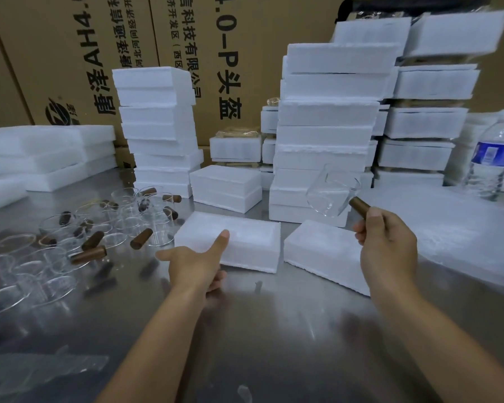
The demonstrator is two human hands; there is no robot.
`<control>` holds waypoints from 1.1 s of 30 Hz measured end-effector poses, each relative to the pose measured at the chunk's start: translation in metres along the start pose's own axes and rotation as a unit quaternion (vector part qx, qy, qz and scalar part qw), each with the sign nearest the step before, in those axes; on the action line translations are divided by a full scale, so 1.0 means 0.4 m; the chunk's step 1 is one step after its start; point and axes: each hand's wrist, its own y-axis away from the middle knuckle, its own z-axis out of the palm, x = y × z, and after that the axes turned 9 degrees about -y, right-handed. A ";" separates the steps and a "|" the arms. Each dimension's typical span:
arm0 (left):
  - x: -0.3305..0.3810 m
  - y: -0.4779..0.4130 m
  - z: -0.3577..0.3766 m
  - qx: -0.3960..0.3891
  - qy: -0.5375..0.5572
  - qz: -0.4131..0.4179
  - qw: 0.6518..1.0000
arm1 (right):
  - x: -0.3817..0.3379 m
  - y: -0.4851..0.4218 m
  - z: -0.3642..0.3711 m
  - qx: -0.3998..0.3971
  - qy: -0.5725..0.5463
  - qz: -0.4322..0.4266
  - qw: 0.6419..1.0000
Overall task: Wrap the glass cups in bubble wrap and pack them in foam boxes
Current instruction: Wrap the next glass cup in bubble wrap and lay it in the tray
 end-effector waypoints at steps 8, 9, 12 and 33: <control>0.039 0.058 0.002 0.041 0.068 0.260 0.962 | -0.019 0.012 0.001 -0.123 0.004 -0.007 0.992; 0.046 0.074 0.006 -0.012 0.080 0.284 0.955 | -0.021 0.013 0.002 -0.146 0.003 -0.005 0.989; 0.051 0.099 0.026 -0.168 0.068 0.315 0.932 | -0.027 0.017 0.006 -0.211 -0.011 0.023 0.977; 0.046 0.084 0.052 -0.292 0.275 0.156 0.903 | 0.089 -0.161 -0.261 -0.032 0.504 -0.024 0.863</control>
